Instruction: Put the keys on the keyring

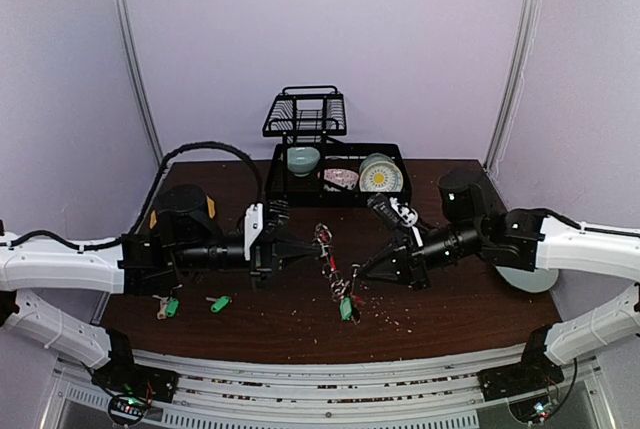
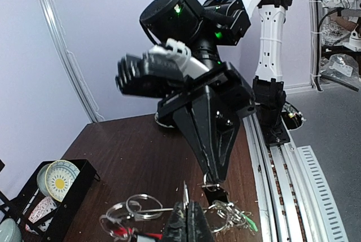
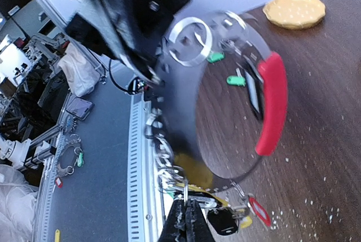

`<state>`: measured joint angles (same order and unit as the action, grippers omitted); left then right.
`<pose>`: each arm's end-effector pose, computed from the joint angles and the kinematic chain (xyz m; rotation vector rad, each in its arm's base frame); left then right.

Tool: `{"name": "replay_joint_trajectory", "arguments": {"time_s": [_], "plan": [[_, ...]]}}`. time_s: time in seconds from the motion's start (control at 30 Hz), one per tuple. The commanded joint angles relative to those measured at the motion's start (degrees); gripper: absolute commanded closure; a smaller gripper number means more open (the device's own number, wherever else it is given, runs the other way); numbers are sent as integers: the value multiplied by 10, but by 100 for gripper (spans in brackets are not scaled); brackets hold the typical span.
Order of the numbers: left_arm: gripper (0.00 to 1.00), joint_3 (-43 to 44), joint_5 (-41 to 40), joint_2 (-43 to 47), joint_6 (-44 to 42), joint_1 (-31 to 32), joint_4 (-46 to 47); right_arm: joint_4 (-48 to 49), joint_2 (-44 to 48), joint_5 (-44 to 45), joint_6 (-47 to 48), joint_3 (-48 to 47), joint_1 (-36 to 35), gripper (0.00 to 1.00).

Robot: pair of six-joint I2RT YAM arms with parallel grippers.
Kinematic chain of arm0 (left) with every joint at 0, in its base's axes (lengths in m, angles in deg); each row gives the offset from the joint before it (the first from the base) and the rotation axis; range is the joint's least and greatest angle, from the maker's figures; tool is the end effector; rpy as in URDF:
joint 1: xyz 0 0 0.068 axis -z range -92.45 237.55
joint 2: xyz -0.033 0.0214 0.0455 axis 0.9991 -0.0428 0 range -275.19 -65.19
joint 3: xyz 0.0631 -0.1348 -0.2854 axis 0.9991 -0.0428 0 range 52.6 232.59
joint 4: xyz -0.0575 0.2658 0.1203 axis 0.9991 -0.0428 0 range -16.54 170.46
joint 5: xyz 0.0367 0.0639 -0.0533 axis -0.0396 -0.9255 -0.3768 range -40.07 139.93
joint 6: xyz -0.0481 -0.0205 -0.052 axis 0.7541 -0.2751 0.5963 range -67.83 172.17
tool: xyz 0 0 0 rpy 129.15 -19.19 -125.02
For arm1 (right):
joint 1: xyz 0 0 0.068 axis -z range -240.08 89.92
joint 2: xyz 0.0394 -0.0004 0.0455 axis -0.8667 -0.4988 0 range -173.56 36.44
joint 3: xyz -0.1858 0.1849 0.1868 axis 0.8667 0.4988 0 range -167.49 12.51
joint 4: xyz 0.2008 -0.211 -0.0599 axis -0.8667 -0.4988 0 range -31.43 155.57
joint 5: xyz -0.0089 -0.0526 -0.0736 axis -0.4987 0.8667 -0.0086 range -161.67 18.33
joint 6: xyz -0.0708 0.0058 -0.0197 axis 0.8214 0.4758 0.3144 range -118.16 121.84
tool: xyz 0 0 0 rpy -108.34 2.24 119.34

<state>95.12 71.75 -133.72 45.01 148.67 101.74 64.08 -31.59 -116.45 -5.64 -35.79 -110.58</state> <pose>0.1327 -0.2881 0.3252 1.2213 1.2558 -1.0169 0.1566 0.2581 0.3235 -1.2710 1.6713 1.3986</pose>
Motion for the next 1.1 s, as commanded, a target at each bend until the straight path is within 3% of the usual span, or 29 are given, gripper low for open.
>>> {"name": "replay_joint_trajectory", "arguments": {"time_s": [0.0,0.33,0.53,0.73,0.77,0.87,0.93,1.07], "plan": [[100,20,-34,8,-35,0,-19,-109,-52,51,-31,14,7,100],[100,23,-53,15,-64,0,-67,-85,-119,71,-169,109,-5,100],[100,32,-53,15,-71,1,-82,-109,-216,110,-170,74,12,100],[100,34,-53,19,-73,1,-90,-119,-255,125,-163,41,31,100],[100,35,-53,19,-73,1,-90,-125,-253,129,-158,35,31,98],[100,41,-53,18,-79,1,-101,-148,-216,146,-132,21,32,73],[100,48,-53,17,-86,1,-112,-171,-166,181,-100,5,32,62],[100,60,-54,16,-102,3,-134,-107,-35,206,-45,-6,24,57]]}}
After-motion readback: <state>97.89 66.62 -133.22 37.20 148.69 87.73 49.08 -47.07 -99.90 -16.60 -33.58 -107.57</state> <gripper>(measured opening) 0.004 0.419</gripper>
